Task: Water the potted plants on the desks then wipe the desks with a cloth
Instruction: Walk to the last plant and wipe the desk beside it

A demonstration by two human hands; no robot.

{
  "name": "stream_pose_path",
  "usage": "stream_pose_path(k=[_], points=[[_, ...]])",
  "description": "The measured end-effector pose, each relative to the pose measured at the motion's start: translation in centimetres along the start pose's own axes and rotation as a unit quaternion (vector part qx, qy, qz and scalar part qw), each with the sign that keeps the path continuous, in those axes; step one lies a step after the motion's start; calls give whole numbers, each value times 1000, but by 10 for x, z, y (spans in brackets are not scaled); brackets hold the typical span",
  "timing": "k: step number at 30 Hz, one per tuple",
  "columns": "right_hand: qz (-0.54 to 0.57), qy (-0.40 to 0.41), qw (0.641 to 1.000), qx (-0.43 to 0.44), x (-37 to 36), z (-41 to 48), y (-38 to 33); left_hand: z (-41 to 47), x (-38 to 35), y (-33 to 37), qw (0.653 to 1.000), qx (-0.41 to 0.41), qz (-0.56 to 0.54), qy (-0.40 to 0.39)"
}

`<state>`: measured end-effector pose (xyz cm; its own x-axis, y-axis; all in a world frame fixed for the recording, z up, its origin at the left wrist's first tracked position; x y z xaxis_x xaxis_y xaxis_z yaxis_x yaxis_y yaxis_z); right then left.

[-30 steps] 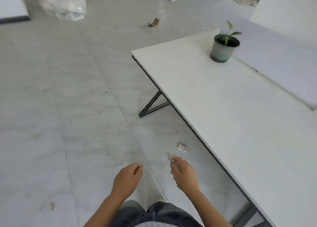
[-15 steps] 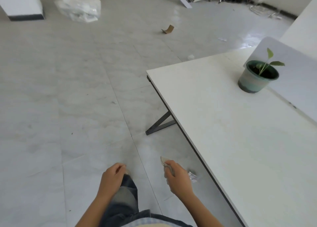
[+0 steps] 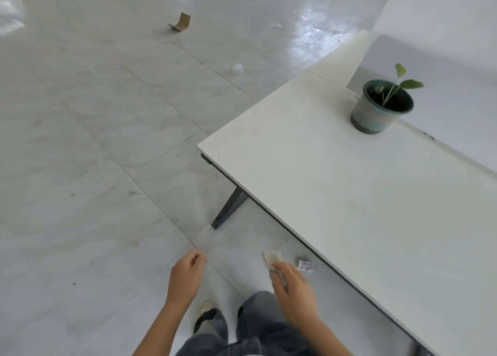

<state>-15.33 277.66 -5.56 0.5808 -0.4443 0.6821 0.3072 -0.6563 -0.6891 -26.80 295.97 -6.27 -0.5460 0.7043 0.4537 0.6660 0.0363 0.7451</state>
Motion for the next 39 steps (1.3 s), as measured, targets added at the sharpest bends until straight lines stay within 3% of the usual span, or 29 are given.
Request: stream_pose_path(k=[4,8,12,18,20,24,26,28,29,31,32,35,39], points=[[24,60,998,11,19,36,-7,30,-32,14,993,-16,60,-97],[75,124,989,38,41,99,-20,85,-22,72,999,-40,5,-29],[100,108,988,55,53,157,-29,123,-25,111,999,-50,-6,-3],[139,183,971,-65,83,192,-10,151,-52,158,991,-87,19,-96],[206,223,943,-136,103,202,-1,175,-59,186,988,-99,17,-118],[325,370,835,-246,161,225,14,221,-94,238,972,-154,67,-163],[334,453,781,-270,196,239,32,243,-115,261,944,-248,175,-127],[298,516,756,-272,229,259,62,277,-142,276,897,-314,301,-81],[283,531,753,-267,242,271,78,293,-156,284,877,-308,360,-81],[229,524,773,-273,266,300,111,315,-174,291,847,-290,436,-87],[190,494,801,-280,277,314,123,321,-180,289,833,-279,469,-97],[60,310,898,-305,295,353,151,324,-186,283,801,-288,516,-91],[-17,190,915,-356,301,386,173,327,-190,279,807,-293,510,-64]])
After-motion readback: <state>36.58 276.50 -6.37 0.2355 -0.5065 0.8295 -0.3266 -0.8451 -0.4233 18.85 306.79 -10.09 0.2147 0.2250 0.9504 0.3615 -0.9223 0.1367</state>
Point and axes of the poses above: each hand's wrist, its own z-axis towards the middle knuckle, its own x-axis out of the back of the hand, y = z × x, the point moved 1 cm from there along z, towards the middle knuckle, and after that the axes turned 4 degrees about z, right-handed, at the moved point
